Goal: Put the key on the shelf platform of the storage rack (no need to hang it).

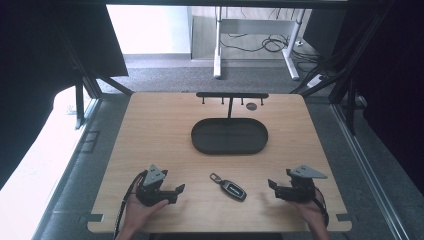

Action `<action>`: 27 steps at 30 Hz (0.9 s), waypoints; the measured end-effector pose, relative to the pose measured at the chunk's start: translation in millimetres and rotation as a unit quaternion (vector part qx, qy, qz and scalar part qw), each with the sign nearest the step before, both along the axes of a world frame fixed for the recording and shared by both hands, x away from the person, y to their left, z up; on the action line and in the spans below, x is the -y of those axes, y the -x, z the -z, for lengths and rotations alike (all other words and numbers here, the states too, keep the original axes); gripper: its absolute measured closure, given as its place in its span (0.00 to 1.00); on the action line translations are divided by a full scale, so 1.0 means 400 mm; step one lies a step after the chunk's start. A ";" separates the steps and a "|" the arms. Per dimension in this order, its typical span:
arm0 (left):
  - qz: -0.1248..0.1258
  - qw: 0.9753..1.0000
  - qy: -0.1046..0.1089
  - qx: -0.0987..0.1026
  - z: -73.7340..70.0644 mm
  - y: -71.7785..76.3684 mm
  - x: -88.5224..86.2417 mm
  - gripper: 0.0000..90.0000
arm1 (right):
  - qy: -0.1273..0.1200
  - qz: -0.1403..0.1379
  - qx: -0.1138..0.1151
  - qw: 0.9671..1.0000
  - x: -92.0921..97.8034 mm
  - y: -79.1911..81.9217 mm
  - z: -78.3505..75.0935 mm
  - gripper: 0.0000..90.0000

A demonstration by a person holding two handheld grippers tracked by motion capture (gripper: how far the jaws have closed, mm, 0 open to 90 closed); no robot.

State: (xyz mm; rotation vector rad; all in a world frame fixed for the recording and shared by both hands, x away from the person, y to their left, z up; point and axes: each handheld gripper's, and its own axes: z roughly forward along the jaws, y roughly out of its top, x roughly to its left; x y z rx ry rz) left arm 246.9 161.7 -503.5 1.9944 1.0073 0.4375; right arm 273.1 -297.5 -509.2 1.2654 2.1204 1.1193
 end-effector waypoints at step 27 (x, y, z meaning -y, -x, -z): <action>0.055 0.998 -0.003 -0.023 -0.099 -0.045 0.019 0.25 | 0.002 -0.049 -0.028 0.998 -0.001 -0.012 -0.047 0.29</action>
